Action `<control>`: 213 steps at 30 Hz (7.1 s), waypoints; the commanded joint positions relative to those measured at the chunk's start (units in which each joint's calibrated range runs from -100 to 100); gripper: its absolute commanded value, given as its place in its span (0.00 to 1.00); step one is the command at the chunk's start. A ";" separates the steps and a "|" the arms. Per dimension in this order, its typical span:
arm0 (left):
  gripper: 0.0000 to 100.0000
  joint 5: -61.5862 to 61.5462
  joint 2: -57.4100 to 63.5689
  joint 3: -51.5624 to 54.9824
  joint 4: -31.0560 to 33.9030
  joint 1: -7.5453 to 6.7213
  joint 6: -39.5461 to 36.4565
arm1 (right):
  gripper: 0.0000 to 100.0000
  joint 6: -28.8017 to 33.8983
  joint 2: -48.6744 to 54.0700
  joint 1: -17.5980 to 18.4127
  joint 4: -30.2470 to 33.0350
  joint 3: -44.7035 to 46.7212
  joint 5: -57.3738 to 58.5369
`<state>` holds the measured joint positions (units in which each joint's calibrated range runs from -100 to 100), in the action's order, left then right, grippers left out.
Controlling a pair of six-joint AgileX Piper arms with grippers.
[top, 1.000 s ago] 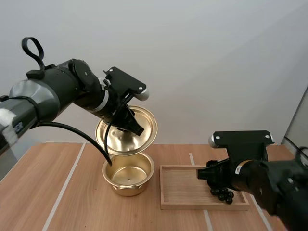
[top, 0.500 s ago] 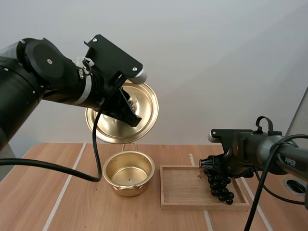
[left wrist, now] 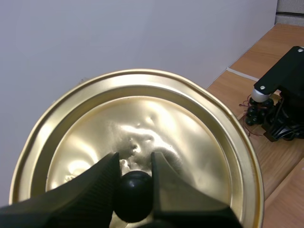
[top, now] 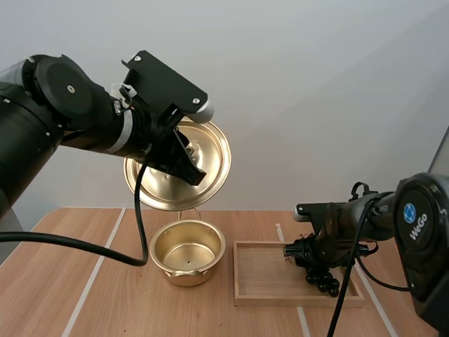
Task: Open the lid, put the grape in the pot, and close it
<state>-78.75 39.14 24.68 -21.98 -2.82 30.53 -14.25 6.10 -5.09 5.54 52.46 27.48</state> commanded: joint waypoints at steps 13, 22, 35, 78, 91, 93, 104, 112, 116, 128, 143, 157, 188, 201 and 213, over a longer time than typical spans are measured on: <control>0.00 -1.90 5.72 -4.70 -0.08 -0.19 -2.94 | 0.00 -2.56 0.96 -0.11 -0.54 -0.62 -2.05; 0.00 -1.22 13.46 -16.64 0.33 -0.19 -4.68 | 0.00 -12.29 17.69 5.70 -0.54 -0.62 -1.02; 0.00 -1.55 17.79 -28.02 12.57 -0.19 -12.84 | 0.00 -19.91 25.32 23.61 -0.54 -6.72 2.13; 0.00 -9.90 18.10 -32.70 16.00 -0.19 -15.47 | 0.97 -19.59 20.14 27.81 -8.35 -15.49 17.54; 0.00 -14.60 18.10 -32.70 17.56 -0.19 -15.47 | 0.00 -19.38 12.11 25.50 -7.37 -15.37 12.57; 0.00 -14.60 18.10 -32.70 17.56 -0.19 -15.47 | 0.00 -19.38 9.09 25.14 -7.37 -15.37 10.53; 0.00 -18.58 18.10 -32.70 17.79 -0.19 -15.47 | 0.00 -20.04 -6.49 25.21 -8.36 -15.54 -0.57; 0.00 -19.84 18.10 -32.70 18.14 -0.19 -15.55 | 0.00 -20.04 -13.14 25.21 -9.12 -15.96 -9.62; 0.00 -19.84 18.10 -32.70 18.14 -0.19 -15.55 | 0.00 -19.83 -10.71 25.21 -11.06 -17.91 -6.48; 0.00 -19.84 18.10 -32.70 18.14 -0.19 -15.55 | 0.00 -19.73 4.72 25.21 -13.82 -18.66 5.65; 0.00 -20.46 18.10 -32.70 20.22 -0.19 -15.55 | 0.00 -21.97 10.27 24.08 -18.04 -18.66 26.99; 0.00 -21.25 9.34 -27.89 21.98 -0.19 -14.75 | 0.00 -21.49 47.43 20.91 -17.31 -7.44 48.34; 0.00 11.49 -30.54 7.07 0.43 -0.19 7.01 | 0.00 -18.50 79.65 14.13 -10.98 -7.30 72.52; 0.00 15.08 -39.35 7.07 0.43 -0.19 8.47 | 0.00 -18.50 79.65 13.64 -10.86 -7.30 72.52; 0.78 9.00 -39.22 7.07 -1.09 -0.19 8.47 | 0.00 -18.50 79.65 13.64 -10.86 -7.30 72.52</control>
<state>-67.26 -0.17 31.67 -21.11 -2.91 38.76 -32.57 85.17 8.70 -5.28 45.10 100.00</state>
